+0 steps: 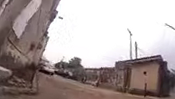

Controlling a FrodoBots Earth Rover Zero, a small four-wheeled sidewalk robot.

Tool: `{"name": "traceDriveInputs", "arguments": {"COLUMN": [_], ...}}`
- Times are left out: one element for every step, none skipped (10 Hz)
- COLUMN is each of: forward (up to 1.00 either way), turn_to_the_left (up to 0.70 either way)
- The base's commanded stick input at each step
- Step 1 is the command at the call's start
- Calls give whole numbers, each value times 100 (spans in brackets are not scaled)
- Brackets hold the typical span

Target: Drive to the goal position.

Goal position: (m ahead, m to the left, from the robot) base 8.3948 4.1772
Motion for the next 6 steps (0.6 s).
{"name": "traceDriveInputs", "arguments": {"forward": [84,84,84,84,84,84], "turn_to_the_left": [33,33,33,33,33,33]}}
